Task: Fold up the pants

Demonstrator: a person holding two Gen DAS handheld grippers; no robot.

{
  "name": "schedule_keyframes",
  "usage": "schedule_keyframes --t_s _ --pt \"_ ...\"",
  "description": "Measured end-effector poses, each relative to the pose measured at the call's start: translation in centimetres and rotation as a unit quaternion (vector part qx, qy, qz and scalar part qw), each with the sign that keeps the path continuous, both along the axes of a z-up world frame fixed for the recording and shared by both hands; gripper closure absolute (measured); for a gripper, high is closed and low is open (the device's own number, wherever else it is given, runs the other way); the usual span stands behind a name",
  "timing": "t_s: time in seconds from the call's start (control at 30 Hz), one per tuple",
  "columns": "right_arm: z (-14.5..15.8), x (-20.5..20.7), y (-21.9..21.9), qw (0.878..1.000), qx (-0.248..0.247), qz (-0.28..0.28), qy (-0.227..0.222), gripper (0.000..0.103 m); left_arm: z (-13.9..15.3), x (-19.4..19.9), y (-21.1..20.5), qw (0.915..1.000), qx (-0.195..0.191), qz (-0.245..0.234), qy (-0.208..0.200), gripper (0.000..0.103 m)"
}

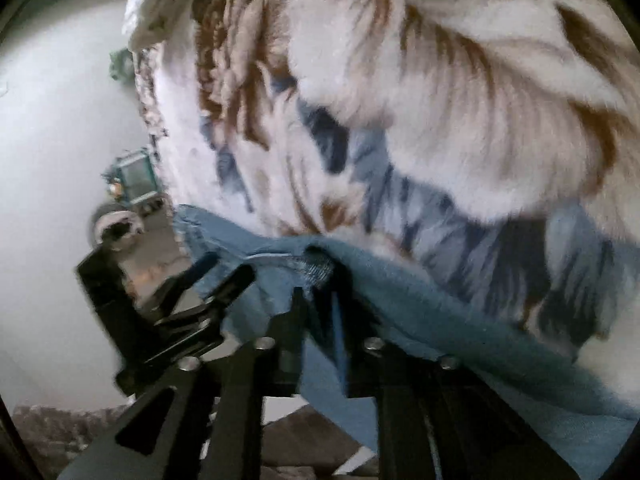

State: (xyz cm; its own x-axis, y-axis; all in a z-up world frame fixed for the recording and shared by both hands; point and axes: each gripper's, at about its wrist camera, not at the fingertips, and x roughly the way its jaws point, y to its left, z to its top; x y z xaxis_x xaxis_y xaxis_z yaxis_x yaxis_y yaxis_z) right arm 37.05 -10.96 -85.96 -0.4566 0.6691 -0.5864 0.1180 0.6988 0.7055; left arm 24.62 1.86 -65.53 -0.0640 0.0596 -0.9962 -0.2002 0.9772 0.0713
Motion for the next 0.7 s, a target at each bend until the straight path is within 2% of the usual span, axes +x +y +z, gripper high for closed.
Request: schedule_keyframes --t_s 0.07,0.13,0.17,0.2,0.23,0.27,0.3,0.33,0.37,0.43,0.47,0.57,0.63,0.67,0.7 --pt "-0.1 0.8 1.3 1.000 0.007 0.024 -0.011 0.041 0.2 -0.1 0.1 1.0000 -0.002 0.000 0.000 0.011" --pt "-1.3 1.2 3.1 0.999 0.032 0.013 0.020 0.041 0.1 -0.3 0.0 1.0000 -0.001 -0.002 0.001 0.011" --pt "-1.5 1.2 4.2 0.999 0.036 0.017 0.025 0.039 0.0 -0.4 -0.1 1.0000 0.002 -0.003 0.001 0.011" --pt "-1.4 1.3 5.4 0.999 0.033 0.033 0.020 0.042 0.0 -0.5 -0.1 1.0000 0.004 -0.006 0.001 0.011" --pt "-1.2 1.2 6.5 0.997 0.015 0.071 -0.006 0.049 0.1 -0.6 -0.4 0.9999 0.008 -0.011 0.002 0.011" --pt "-1.0 1.1 7.5 0.995 -0.003 0.094 -0.020 0.078 0.0 -0.6 -0.5 0.9999 0.010 -0.013 0.002 0.011" --pt "-1.1 1.4 6.9 0.993 -0.025 0.107 -0.031 0.090 -0.1 -0.7 -0.4 0.9998 0.012 -0.017 0.004 0.011" --pt "-0.9 1.7 5.9 0.995 -0.024 0.090 -0.023 0.093 -0.1 -0.8 -0.4 0.9997 0.013 -0.019 0.005 0.011" --pt "-0.1 2.2 4.1 0.999 -0.003 0.049 -0.017 0.094 -0.2 -0.9 -0.3 0.9997 0.010 -0.020 0.005 0.011" --pt "1.2 2.6 1.5 1.000 0.002 0.002 -0.023 0.095 -0.3 -1.0 -0.2 0.9997 0.012 -0.020 0.007 0.011" --pt "1.9 2.7 0.3 0.999 -0.001 -0.020 -0.031 0.101 -0.4 -1.0 -0.2 0.9997 0.012 -0.019 0.009 0.011" --pt "3.5 3.6 -2.6 0.996 -0.006 -0.075 -0.055 0.101 0.2 -0.8 -0.2 0.9999 0.008 -0.010 0.008 0.011" --pt "5.3 3.8 -2.7 0.994 -0.022 -0.062 -0.082 0.099 1.4 -0.3 -0.7 0.9999 0.000 -0.014 -0.007 0.011" --pt "6.6 3.7 -2.8 0.994 -0.026 -0.035 -0.103 0.090 1.7 0.1 -1.1 0.9997 -0.005 -0.020 -0.014 0.011" --pt "7.4 3.5 -2.6 0.992 -0.041 -0.005 -0.120 0.072 2.0 0.5 -1.6 0.9994 -0.011 -0.027 -0.019 0.011"
